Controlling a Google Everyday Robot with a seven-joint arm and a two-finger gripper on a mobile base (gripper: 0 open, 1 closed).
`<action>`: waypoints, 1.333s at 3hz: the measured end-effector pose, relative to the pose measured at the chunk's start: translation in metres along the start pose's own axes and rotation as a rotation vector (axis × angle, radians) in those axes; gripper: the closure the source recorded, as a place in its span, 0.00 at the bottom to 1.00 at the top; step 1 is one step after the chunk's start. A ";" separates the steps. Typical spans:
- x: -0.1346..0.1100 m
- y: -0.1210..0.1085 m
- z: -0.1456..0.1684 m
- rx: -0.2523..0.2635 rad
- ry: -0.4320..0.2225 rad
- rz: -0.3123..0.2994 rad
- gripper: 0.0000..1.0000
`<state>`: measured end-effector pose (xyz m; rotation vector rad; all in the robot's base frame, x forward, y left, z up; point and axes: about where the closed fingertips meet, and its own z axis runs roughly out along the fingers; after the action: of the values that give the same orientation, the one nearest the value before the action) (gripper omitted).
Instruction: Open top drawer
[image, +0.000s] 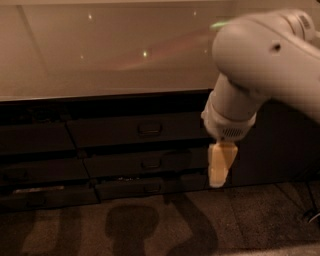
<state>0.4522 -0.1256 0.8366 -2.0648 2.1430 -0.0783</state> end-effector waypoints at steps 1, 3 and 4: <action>0.010 0.034 0.021 0.014 -0.048 -0.034 0.00; 0.013 0.031 0.024 0.033 0.005 -0.030 0.00; 0.037 0.013 0.040 -0.014 0.029 0.035 0.00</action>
Offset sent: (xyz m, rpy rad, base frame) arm -0.0253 -0.0068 -0.0220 0.0316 -0.0189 0.0302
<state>0.4444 -0.1593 0.7917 -2.0448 2.2024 -0.0890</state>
